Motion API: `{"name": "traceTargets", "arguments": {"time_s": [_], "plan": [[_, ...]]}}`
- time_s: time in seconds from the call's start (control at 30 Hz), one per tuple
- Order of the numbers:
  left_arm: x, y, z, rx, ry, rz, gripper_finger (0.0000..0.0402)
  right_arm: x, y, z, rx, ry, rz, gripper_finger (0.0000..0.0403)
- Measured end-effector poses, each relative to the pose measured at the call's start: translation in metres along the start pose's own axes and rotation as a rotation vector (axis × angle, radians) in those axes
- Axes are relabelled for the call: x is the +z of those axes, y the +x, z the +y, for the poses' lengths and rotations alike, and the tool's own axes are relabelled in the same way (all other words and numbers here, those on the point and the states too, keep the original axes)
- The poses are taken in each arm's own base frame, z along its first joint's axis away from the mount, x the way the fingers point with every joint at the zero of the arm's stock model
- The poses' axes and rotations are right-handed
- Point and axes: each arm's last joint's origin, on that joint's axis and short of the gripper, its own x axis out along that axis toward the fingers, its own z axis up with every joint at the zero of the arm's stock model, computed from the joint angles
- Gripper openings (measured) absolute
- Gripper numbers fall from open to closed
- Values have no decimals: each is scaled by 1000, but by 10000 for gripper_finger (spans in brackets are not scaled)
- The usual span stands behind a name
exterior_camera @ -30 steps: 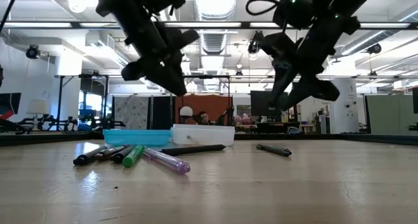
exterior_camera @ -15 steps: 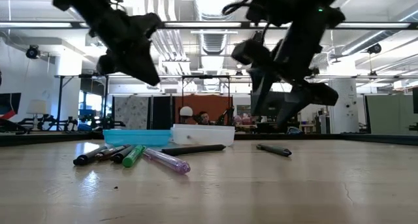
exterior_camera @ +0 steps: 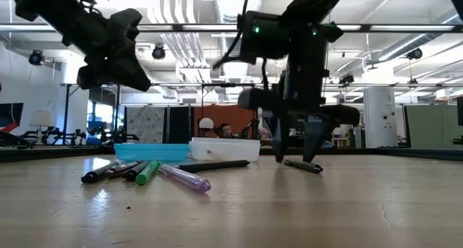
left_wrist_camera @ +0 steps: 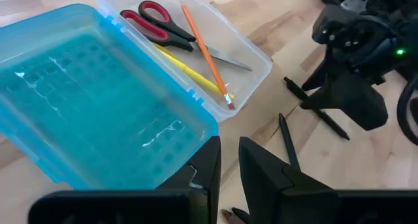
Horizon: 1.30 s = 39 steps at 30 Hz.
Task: Pick & place school supplies into a supply box
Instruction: Put the black pen into the pencil box
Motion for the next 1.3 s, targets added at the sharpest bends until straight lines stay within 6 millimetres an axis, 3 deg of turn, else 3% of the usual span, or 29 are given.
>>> {"name": "traceTargets", "arguments": {"time_s": [0.2, 0.53, 0.7, 0.87, 1.0, 1.07, 1.23, 1.3], "plan": [[-2, -3, 3, -1, 8, -12, 39, 3, 7, 0, -37, -21, 9, 173], [-5, 1, 6, 0, 3, -36, 39, 6, 25, -10, -142, -113, -9, 40], [-5, 1, 6, 1, -1, -41, 39, 7, 23, -12, -142, -157, -5, 20], [-5, 1, 6, 5, -1, -45, 39, 11, -8, -13, -78, -125, -110, 18], [-5, 1, 6, 11, -3, -51, 39, 27, -64, -11, 132, -24, -282, 16], [-4, 1, 7, 18, -4, -60, 39, 39, -81, -12, 227, -5, -328, 16], [-4, 1, 6, 15, -19, -63, 39, 89, -90, -12, 370, -4, -435, 16], [-4, 1, 6, 15, -37, -63, 39, 111, -84, -11, 403, -19, -429, 16]]}}
